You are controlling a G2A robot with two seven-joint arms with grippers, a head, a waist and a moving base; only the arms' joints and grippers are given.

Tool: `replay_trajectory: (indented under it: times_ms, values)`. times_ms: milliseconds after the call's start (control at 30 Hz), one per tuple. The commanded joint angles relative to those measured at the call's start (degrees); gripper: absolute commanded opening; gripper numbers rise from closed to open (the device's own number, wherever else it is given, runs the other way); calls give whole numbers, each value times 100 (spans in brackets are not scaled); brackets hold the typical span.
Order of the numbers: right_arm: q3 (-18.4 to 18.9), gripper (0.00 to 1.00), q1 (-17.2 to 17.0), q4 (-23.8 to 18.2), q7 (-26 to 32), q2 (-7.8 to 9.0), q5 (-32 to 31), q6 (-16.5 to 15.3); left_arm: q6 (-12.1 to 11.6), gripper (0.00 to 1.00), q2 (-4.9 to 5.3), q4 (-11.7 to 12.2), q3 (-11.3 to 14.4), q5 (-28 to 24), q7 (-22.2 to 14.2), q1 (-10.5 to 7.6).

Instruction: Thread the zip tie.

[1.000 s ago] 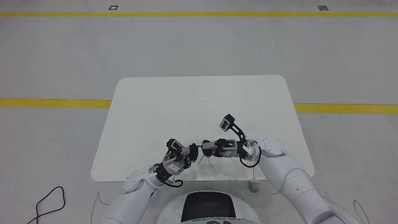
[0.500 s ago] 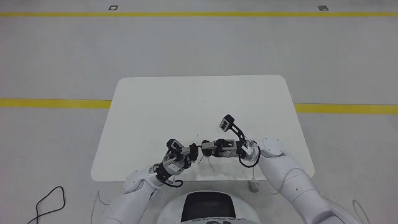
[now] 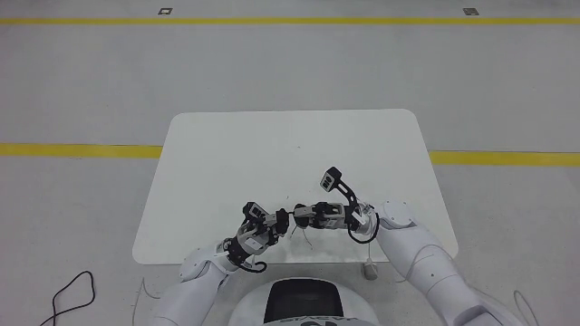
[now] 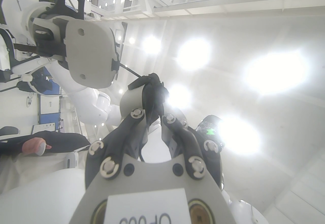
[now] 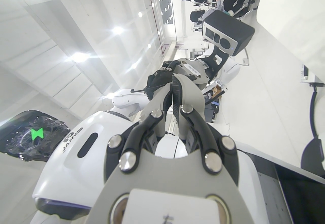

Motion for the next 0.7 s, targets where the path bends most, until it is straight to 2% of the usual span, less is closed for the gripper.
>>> replay_trajectory:
  times_ms: [0, 667]
  values:
    - [-5, 0, 13, 27, 2, -2, 4, 0, 0, 0, 0, 0, 0, 0, 0, 0]
    - [-154, 0, 205, 359, 4, -53, 73, 0, 0, 0, 0, 0, 0, 0, 0, 0]
